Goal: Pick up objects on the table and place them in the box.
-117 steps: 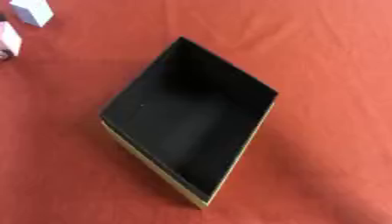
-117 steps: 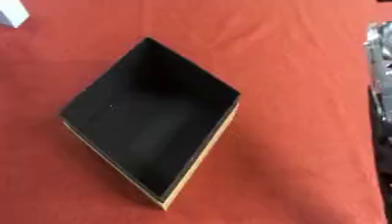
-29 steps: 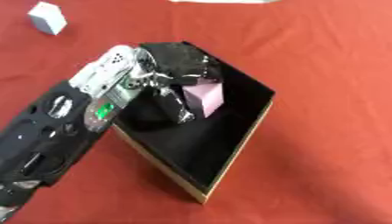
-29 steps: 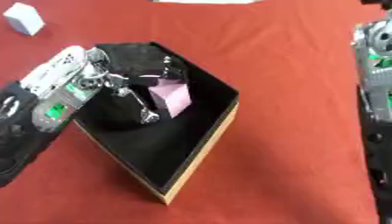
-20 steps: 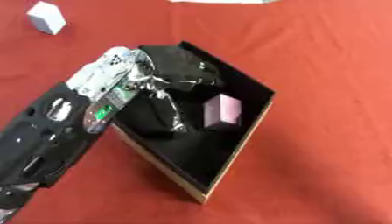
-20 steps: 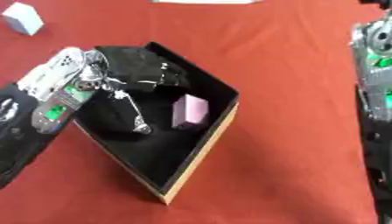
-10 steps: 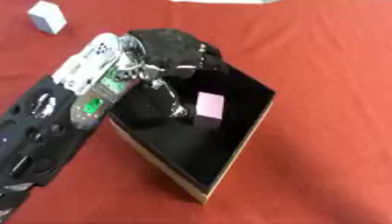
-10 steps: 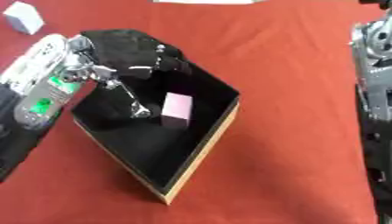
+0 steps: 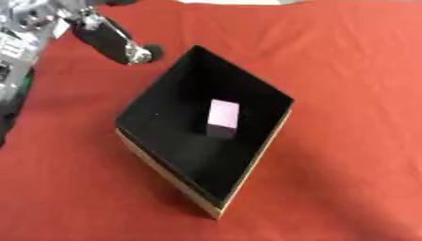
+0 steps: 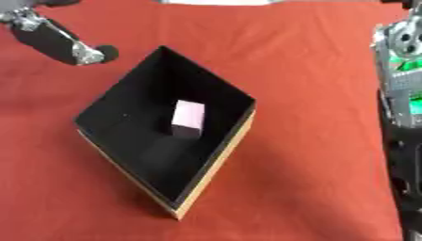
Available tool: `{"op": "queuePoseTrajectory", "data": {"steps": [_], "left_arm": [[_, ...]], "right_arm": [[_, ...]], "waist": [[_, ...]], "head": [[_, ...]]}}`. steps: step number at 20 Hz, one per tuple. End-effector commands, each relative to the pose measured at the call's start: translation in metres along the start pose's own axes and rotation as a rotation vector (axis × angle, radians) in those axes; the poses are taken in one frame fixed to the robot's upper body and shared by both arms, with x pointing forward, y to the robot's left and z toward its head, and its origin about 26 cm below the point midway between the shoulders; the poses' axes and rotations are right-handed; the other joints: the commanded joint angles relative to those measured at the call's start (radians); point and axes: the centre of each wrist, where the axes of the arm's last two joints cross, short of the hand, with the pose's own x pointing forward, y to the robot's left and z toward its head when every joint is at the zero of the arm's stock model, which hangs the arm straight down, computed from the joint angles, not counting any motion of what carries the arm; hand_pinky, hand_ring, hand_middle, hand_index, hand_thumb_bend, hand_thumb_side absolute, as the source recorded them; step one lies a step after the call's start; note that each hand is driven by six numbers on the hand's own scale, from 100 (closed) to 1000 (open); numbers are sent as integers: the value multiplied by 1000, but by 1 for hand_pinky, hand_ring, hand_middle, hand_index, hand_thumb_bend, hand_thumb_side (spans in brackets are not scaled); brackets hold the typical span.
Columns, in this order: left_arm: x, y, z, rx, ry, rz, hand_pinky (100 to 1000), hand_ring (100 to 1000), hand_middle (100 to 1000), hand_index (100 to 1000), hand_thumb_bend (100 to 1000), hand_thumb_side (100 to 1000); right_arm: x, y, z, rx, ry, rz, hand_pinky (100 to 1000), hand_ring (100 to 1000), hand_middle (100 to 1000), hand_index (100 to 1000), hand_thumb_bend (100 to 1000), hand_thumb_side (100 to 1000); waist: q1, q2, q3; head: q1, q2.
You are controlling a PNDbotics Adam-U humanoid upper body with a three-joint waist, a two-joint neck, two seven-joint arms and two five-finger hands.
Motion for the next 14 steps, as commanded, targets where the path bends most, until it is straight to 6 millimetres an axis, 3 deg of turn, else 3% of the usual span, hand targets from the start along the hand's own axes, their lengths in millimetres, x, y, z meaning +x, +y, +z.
{"op": "queuePoseTrajectory", "data": {"steps": [1,4,9,14], "left_arm": [[-39,7,10,-6,154,-1,648,813,870,924,470,139],[-62,-1,9,-26,234,12,651,814,870,924,472,140],[-69,-7,7,-25,246,6,648,807,863,922,444,149],[-106,9,23,-41,433,45,639,797,856,921,422,151]], "right_arm": [[5,-7,-8,-12,-38,24,805,683,607,800,100,678],[5,-7,-8,-12,-38,25,805,683,607,800,100,678],[5,-7,-8,-12,-38,25,805,683,606,800,100,677],[6,-8,-12,-10,-46,27,806,682,605,800,100,676]], "waist": [[1,-25,-4],[0,-24,-6],[-1,-24,-6],[-12,-6,-11]], "head": [[5,5],[9,5],[9,5],[25,2]]}}
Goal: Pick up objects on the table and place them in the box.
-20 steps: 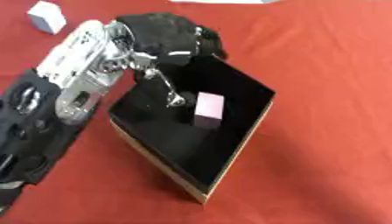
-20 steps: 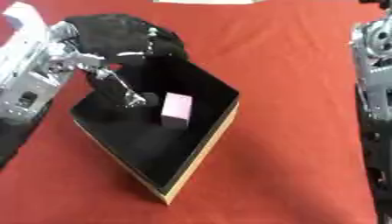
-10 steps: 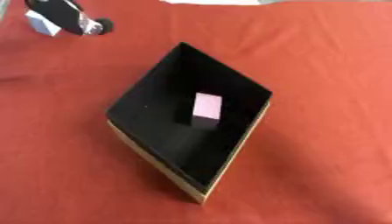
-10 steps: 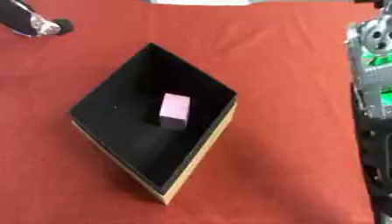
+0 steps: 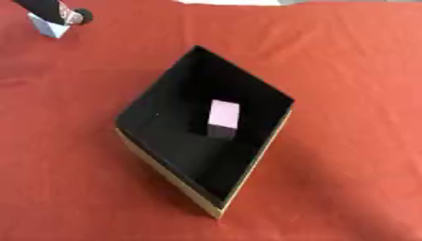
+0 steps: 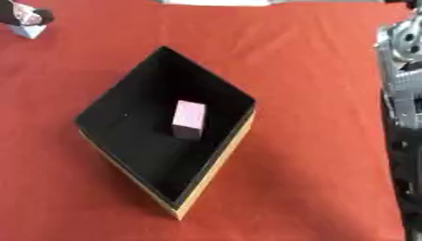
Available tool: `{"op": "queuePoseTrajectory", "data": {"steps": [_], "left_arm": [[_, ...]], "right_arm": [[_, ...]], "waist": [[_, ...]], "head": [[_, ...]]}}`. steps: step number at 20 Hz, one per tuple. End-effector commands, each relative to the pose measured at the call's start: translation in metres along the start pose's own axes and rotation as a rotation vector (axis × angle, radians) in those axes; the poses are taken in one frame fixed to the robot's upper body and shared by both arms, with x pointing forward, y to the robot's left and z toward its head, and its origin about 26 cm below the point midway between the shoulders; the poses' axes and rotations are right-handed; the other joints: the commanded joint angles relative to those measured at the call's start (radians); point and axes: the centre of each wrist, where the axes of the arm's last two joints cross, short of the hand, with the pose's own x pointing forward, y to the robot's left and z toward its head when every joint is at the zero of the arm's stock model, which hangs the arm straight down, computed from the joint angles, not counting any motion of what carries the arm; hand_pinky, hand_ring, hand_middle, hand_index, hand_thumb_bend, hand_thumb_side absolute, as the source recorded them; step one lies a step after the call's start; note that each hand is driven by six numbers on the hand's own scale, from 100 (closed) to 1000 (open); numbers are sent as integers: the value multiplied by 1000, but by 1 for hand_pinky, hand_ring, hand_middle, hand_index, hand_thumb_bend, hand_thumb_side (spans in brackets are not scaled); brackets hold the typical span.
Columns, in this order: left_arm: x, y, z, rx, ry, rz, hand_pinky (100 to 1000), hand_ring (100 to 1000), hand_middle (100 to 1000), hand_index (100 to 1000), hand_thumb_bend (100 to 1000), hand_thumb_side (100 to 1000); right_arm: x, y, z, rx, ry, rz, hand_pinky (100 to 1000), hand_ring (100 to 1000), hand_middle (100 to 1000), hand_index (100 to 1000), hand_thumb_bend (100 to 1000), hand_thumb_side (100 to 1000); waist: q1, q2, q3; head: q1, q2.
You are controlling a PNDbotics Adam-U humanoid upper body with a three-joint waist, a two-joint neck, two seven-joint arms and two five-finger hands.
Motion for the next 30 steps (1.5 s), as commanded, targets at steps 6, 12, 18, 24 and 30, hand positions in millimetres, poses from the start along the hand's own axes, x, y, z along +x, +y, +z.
{"op": "queuePoseTrajectory", "data": {"steps": [6,12,18,24,30], "left_arm": [[-54,16,-2,29,307,133,642,798,855,920,423,195],[-83,-1,-6,30,497,167,662,798,849,923,415,252],[-105,-16,-10,33,611,160,694,825,859,924,445,276],[-116,-32,-14,46,627,146,711,845,877,930,465,209],[-116,-38,-18,57,587,146,727,857,889,941,487,158]], "right_arm": [[7,-7,-12,-6,-47,13,806,682,603,800,100,675],[7,-7,-14,-6,-51,12,806,682,603,800,100,675],[9,-7,-17,-3,-63,8,806,681,601,800,100,674],[11,-7,-20,-1,-74,4,806,681,600,800,100,675],[12,-7,-22,1,-78,-1,806,681,599,800,100,675]], "waist": [[3,-3,-20],[4,2,-27],[6,17,-39],[10,33,-56],[13,38,-62]], "head": [[18,-16],[20,-38],[31,-53],[38,-70],[39,-82]]}}
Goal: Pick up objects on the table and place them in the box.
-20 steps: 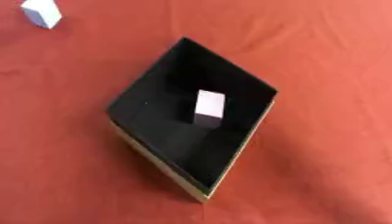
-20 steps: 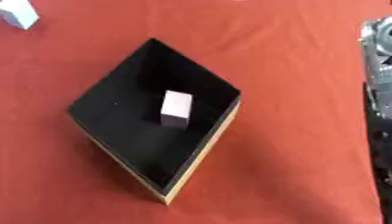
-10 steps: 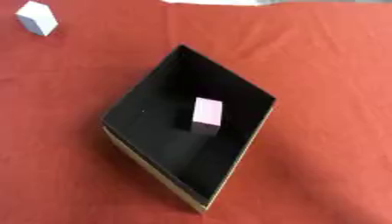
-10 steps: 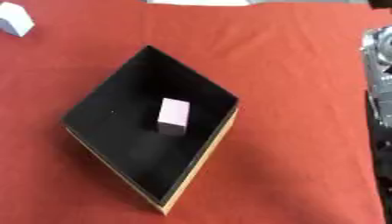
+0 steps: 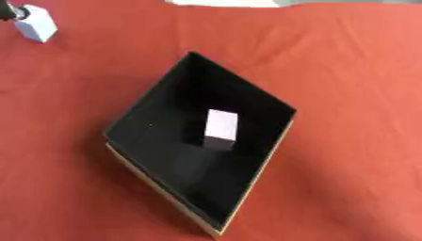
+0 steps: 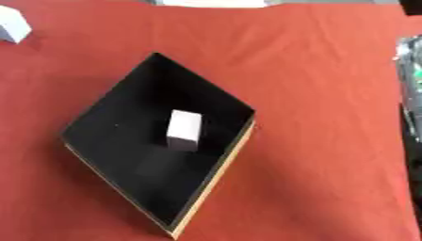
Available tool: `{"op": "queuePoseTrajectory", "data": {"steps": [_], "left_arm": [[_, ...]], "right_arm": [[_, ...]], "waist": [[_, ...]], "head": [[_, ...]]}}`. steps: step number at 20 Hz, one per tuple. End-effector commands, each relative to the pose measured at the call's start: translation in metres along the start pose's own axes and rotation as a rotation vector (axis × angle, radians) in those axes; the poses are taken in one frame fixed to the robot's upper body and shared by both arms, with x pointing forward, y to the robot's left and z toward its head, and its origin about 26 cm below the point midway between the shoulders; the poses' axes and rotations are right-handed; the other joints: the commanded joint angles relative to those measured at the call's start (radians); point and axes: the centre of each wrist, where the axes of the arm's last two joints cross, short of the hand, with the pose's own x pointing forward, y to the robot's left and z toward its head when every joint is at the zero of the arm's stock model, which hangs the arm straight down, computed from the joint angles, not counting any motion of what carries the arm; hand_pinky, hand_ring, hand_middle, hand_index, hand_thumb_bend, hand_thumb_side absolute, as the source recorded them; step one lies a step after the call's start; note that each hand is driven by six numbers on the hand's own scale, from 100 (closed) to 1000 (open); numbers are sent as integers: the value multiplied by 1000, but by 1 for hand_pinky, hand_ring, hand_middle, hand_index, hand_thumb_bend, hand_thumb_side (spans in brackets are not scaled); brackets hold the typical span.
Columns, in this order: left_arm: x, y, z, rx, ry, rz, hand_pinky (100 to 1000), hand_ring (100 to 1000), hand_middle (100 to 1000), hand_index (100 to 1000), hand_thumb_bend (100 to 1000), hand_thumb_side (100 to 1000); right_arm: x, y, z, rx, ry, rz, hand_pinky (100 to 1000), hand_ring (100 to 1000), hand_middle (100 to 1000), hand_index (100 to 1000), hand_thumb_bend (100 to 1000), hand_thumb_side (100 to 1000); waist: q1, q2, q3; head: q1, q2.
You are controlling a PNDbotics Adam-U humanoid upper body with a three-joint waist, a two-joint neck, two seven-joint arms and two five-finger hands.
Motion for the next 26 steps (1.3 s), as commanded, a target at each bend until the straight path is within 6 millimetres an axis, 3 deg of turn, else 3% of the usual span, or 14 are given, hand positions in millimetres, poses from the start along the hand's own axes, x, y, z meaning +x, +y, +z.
{"op": "queuePoseTrajectory", "data": {"steps": [1,3,13,20,26], "left_arm": [[-5,21,0,55,-7,2,726,857,889,941,487,156],[-1,21,0,53,-22,-5,731,865,896,943,507,100],[4,17,-2,-63,-11,-74,763,899,926,957,711,100],[5,19,-1,-71,0,-97,749,892,929,966,707,100],[4,22,-1,-48,7,-85,711,868,910,961,650,100]], "right_arm": [[6,-6,-9,-2,-42,7,806,681,599,800,100,675],[6,-6,-9,-2,-44,4,806,680,599,800,100,675],[7,-5,-11,0,-49,-3,806,679,597,800,100,677],[8,-6,-12,0,-48,-5,806,677,595,800,100,679],[8,-6,-12,2,-47,-4,807,676,594,800,100,681]], "waist": [[4,-20,-3],[4,-18,-6],[5,-8,-15],[1,-2,-16],[-2,4,-14]], "head": [[4,-17],[7,-20],[14,-28],[12,-34],[11,-31]]}}
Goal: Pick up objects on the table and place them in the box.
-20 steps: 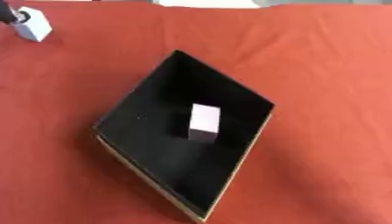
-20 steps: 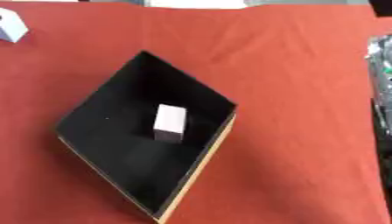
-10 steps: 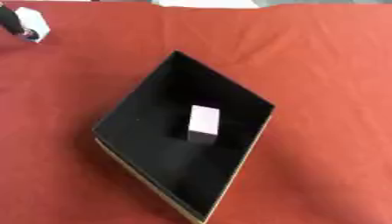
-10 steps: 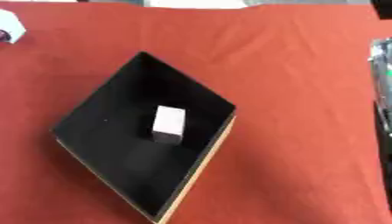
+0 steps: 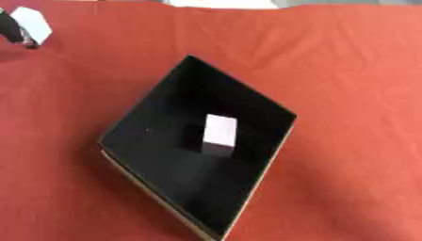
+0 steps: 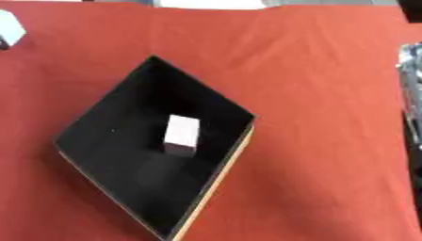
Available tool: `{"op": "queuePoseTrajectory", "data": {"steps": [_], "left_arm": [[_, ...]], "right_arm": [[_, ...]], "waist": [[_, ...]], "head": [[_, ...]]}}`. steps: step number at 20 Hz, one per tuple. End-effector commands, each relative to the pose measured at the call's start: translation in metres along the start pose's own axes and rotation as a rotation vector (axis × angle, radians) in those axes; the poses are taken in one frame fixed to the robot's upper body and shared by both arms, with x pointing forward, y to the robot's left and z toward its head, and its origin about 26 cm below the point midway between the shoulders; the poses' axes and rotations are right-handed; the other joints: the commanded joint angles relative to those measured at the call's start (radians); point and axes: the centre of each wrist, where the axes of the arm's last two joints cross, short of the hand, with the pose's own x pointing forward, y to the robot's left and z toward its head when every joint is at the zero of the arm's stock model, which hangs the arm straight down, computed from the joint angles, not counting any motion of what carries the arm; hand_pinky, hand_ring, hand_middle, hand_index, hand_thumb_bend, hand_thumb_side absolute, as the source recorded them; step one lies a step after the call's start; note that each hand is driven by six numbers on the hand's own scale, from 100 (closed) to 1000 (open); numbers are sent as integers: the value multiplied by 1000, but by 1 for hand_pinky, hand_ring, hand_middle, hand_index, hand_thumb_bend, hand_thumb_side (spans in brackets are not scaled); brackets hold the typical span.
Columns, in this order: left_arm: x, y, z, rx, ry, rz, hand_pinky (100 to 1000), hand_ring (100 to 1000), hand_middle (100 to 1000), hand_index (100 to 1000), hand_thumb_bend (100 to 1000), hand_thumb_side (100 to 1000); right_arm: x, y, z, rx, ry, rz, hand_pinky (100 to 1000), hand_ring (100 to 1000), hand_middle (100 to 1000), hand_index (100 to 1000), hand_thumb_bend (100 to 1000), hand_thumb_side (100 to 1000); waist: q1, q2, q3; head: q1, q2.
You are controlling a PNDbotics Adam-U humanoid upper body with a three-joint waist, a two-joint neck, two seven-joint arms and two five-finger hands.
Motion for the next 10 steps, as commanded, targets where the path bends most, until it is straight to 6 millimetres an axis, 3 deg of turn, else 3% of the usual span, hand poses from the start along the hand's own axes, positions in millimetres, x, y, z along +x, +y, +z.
{"op": "queuePoseTrajectory", "data": {"steps": [1,10], "left_arm": [[-6,22,4,62,16,14,710,868,910,962,653,100],[-13,30,6,124,77,25,692,861,915,952,618,100]], "right_arm": [[5,-7,-8,-2,-39,14,807,676,593,800,100,681],[6,-8,-11,-2,-43,14,807,674,590,800,100,685]], "waist": [[0,-19,1],[1,4,-5]], "head": [[2,-8],[18,-17]]}}
